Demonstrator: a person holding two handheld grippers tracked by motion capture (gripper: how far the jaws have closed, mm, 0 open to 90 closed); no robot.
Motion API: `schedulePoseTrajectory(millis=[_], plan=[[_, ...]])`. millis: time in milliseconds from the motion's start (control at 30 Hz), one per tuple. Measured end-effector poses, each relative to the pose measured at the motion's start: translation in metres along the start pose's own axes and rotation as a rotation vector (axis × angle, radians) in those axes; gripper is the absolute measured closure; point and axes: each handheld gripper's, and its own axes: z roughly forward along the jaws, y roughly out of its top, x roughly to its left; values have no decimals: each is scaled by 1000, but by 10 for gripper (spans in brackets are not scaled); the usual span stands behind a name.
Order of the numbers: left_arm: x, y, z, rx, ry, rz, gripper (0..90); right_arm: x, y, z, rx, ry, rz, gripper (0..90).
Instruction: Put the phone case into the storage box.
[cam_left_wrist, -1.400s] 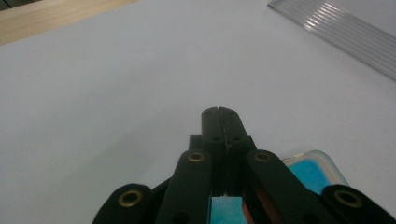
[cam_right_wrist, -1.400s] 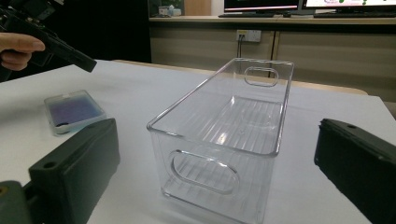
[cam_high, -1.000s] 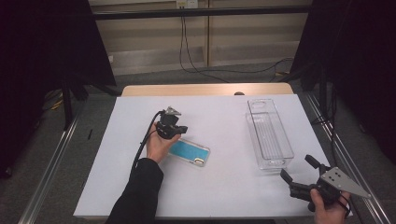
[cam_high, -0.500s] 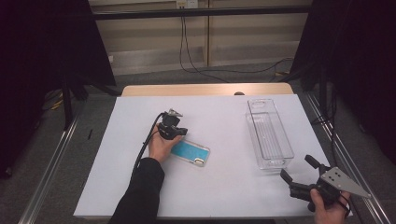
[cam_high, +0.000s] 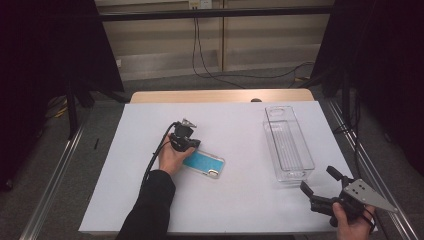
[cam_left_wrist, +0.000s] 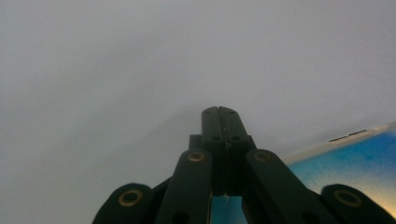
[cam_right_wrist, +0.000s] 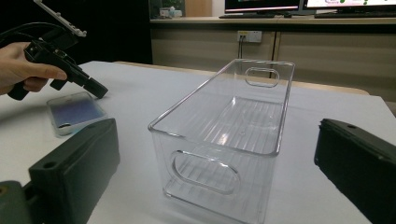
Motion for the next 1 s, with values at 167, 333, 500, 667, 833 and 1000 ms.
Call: schedulePoseTrajectory(millis=[167, 333, 500, 667, 833, 1000], plan=[[-3, -2, -1, -5, 8, 17, 900, 1, 0, 0, 2, -1, 1, 0], [-4, -5, -3, -6, 14, 41, 900, 0, 0, -1, 6, -5, 3, 0], [-5, -5, -4, 3, 13, 52, 900, 0, 0, -1, 6, -5, 2, 0], [-6, -7, -5, 4, 13, 61, 900, 0, 0, -1, 5, -7, 4, 0], [-6, -9, -7, 3, 4, 60, 900, 0, 0, -1, 6, -7, 1, 0], [-4, -12, -9, -2, -17, 41, 900, 0, 0, -1, 5, -8, 3, 0]])
